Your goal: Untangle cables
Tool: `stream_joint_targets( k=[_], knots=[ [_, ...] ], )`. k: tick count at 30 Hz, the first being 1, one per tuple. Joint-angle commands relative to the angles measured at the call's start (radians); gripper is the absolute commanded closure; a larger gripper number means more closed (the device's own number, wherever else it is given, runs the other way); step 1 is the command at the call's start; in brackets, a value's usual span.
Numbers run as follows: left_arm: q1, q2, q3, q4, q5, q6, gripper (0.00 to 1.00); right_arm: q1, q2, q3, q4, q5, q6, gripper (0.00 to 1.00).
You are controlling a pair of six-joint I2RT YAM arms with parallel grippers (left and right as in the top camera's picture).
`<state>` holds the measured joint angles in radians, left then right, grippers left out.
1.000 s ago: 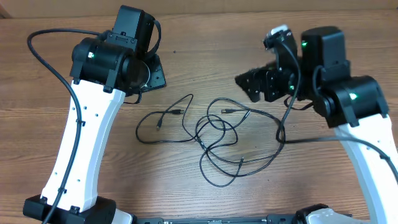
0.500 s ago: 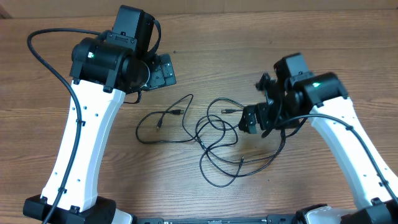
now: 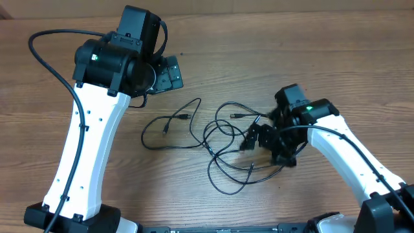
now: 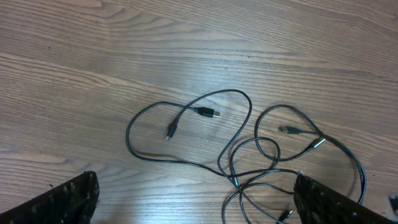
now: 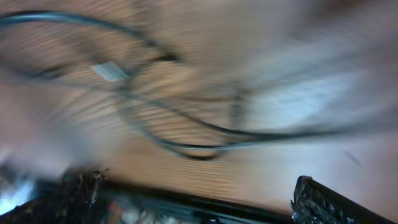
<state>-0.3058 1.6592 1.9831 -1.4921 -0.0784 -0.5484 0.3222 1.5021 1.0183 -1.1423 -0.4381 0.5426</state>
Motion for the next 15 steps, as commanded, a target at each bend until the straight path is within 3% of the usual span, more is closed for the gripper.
stream_joint_targets(
  k=[1, 4, 12, 15],
  knots=[
    [0.004, 0.005, 0.015, 0.004, -0.006, 0.002, 0.0, 0.096, -0.008, -0.011, -0.018, 0.328, 0.394, 0.0],
    [0.004, 0.005, 0.015, 0.004, -0.006, 0.002, 0.0, 0.192, -0.008, -0.011, 0.014, 0.364, 0.52, 0.0],
    [0.004, 0.005, 0.015, 0.004, -0.006, 0.002, 0.0, 0.422, -0.008, -0.056, 0.055, 0.55, 1.041, 0.0],
    [0.004, 0.005, 0.015, 0.004, -0.006, 0.002, 0.0, 0.431, -0.008, -0.119, 0.138, 0.554, 1.089, 0.0]
  ],
)
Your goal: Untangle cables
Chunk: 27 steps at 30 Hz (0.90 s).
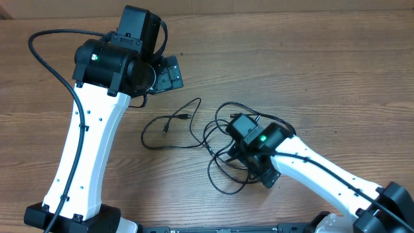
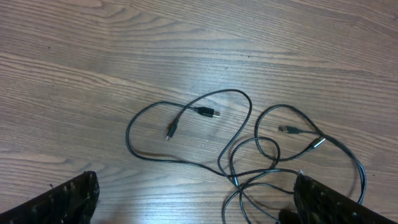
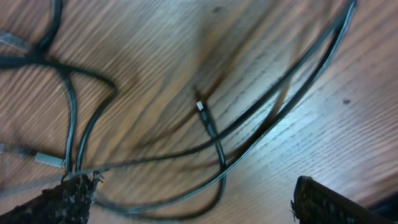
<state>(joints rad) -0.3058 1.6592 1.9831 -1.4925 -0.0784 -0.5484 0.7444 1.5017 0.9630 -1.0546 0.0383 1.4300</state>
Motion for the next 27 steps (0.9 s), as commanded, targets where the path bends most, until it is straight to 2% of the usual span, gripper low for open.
stream_joint_targets(
  k=[1, 4, 6, 8, 11, 12, 14, 17, 18, 23, 27],
  knots=[
    [0.004, 0.005, 0.015, 0.005, -0.006, 0.002, 0.0, 0.008, -0.007, -0.09, 0.093, 0.077, 0.201, 0.01],
    [0.004, 0.005, 0.015, 0.004, -0.006, 0.002, 0.0, 0.0, -0.007, -0.173, 0.224, 0.076, 0.201, 0.07],
    [0.004, 0.005, 0.015, 0.004, -0.006, 0.002, 0.0, 0.0, -0.007, -0.211, 0.28, 0.073, 0.201, 0.2],
    [0.004, 0.005, 0.015, 0.004, -0.006, 0.002, 0.0, 0.0, -0.007, -0.217, 0.288, 0.073, 0.199, 0.32],
    [0.004, 0.005, 0.015, 0.005, -0.006, 0.002, 0.0, 0.0, -0.008, -0.217, 0.291, 0.074, 0.197, 0.39],
    [0.004, 0.005, 0.015, 0.004, -0.006, 0.002, 0.0, 0.0, -0.008, -0.217, 0.291, 0.077, 0.196, 0.44],
    [0.004, 0.005, 0.015, 0.005, -0.006, 0.002, 0.0, 0.0, -0.008, -0.217, 0.291, 0.082, 0.197, 0.6],
    [0.004, 0.005, 0.015, 0.005, -0.006, 0.002, 0.0, 0.0, -0.008, -0.217, 0.295, 0.096, 0.197, 0.93],
    [0.004, 0.005, 0.015, 0.005, -0.006, 0.002, 0.0, 0.0, -0.008, -0.217, 0.296, 0.102, 0.197, 0.96],
    [0.004, 0.005, 0.015, 0.005, -0.006, 0.002, 0.0, 0.0, -0.009, -0.208, 0.301, 0.113, 0.175, 0.96],
    [0.004, 0.005, 0.015, 0.004, -0.006, 0.002, 0.0, 0.0, -0.029, -0.124, 0.246, 0.168, 0.04, 0.96]
  ],
)
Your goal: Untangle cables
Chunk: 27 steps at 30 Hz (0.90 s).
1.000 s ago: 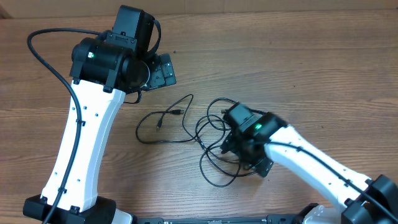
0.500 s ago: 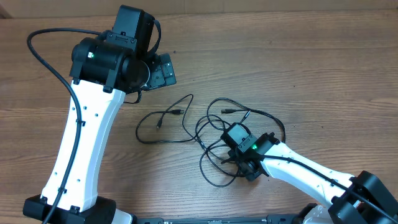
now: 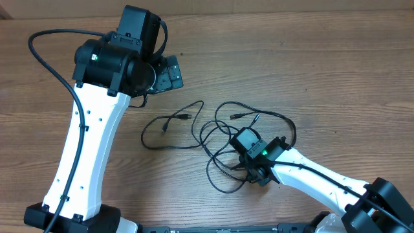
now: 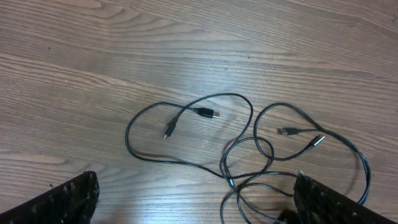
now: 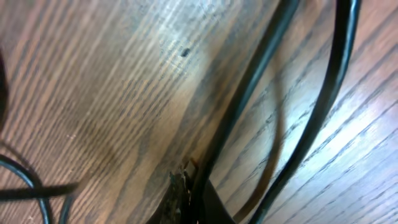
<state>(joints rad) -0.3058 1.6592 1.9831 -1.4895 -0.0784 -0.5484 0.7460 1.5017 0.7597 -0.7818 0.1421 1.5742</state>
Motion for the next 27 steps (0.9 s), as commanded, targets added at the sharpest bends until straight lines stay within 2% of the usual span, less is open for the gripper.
stream_joint_targets(
  k=[1, 9, 17, 27],
  knots=[
    [0.004, 0.005, 0.015, 0.001, -0.006, 0.002, 0.0, -0.002, -0.043, 0.126, -0.069, 0.097, -0.134, 0.96],
    [0.004, 0.005, 0.015, 0.002, -0.006, 0.002, 0.0, -0.002, -0.109, 0.544, -0.193, 0.158, -0.456, 0.96],
    [0.004, 0.005, 0.015, 0.001, -0.006, 0.002, 0.0, -0.012, -0.109, 0.87, -0.194, 0.203, -0.581, 0.96],
    [0.004, 0.005, 0.015, 0.002, -0.006, 0.002, 0.0, -0.105, -0.109, 1.143, -0.239, 0.155, -0.667, 0.96]
  ],
)
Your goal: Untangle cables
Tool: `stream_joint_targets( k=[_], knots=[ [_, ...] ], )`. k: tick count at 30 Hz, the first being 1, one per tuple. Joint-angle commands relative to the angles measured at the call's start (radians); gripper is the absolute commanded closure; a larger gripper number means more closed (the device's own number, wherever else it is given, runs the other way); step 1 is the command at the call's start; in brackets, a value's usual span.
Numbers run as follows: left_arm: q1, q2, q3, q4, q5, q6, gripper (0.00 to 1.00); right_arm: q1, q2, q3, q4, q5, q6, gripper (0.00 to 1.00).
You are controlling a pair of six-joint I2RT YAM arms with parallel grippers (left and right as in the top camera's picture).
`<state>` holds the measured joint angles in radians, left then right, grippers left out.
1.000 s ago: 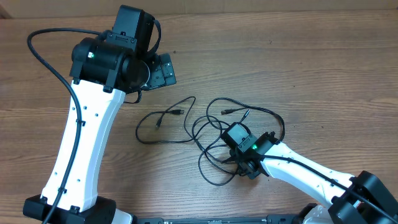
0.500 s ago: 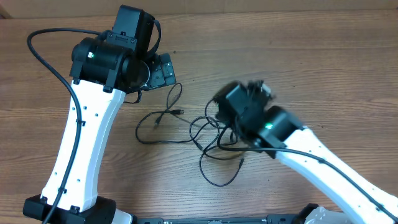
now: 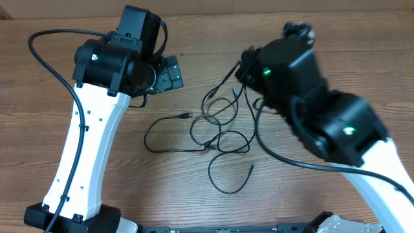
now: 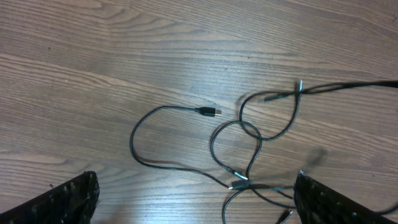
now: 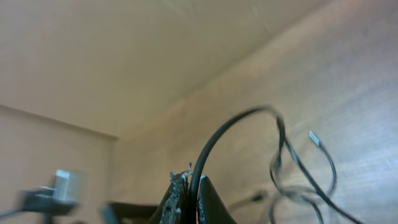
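Thin black cables (image 3: 220, 139) lie tangled on the wooden table, crossing at a knot (image 4: 239, 183). One strand runs left in a loop and ends in a USB plug (image 3: 187, 115), also seen as the plug (image 4: 211, 112). Another loose end (image 3: 251, 168) lies toward the front. My right gripper (image 5: 191, 183) is shut on a black strand and held high above the table. That strand (image 3: 240, 71) rises from the tangle toward it. My left gripper (image 4: 196, 208) hangs open high over the table's back left, holding nothing.
The wooden table (image 3: 336, 39) carries nothing besides the cables. My raised right arm (image 3: 323, 116) fills the right side of the overhead view and hides the table under it. The left arm's white link (image 3: 84, 149) stands at the left.
My right gripper was down at the tangle's front, shut on a strand. Now it is high up with that strand, and the loops have shifted back and right. One loose end left the left loop.
My right gripper was first open at the tangle's right side, then open over its front loops. It was then shut on a strand at table level. Now it holds that strand high, with the tangle drawn out. The left arm has stayed still and open.
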<state>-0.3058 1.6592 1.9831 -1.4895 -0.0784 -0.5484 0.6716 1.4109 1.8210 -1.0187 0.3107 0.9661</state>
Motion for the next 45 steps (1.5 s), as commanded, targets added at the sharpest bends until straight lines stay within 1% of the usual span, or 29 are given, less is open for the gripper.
stream_joint_targets(
  k=[1, 6, 9, 18, 22, 27, 36, 45],
  knots=[
    [0.004, 0.005, 0.015, 0.002, -0.006, 0.002, 0.0, -0.042, -0.018, 0.1, -0.003, -0.023, -0.06, 0.96],
    [0.004, 0.005, 0.015, 0.001, -0.006, 0.002, 0.0, -0.107, -0.019, 0.169, 0.013, -0.09, -0.066, 0.96],
    [0.004, 0.005, 0.015, 0.002, -0.006, 0.002, 0.0, -0.128, -0.019, 0.185, 0.039, -0.096, -0.067, 0.96],
    [0.004, 0.005, 0.015, 0.002, -0.006, 0.002, 0.0, -0.142, -0.019, 0.19, 0.196, -0.142, -0.079, 0.96],
    [0.004, 0.005, 0.015, 0.002, -0.006, 0.002, 0.0, -0.142, -0.018, 0.19, 0.231, -0.152, -0.078, 0.96],
    [0.004, 0.005, 0.015, 0.001, -0.006, 0.002, 0.0, -0.142, -0.018, 0.19, 0.202, -0.156, -0.089, 0.96],
    [0.004, 0.005, 0.015, 0.001, -0.006, 0.002, 0.0, -0.142, -0.018, 0.19, 0.11, -0.16, -0.177, 0.96],
    [0.004, 0.005, 0.015, 0.002, -0.006, 0.002, 0.0, -0.142, 0.0, 0.19, 0.08, -0.218, -0.191, 0.96]
  ],
)
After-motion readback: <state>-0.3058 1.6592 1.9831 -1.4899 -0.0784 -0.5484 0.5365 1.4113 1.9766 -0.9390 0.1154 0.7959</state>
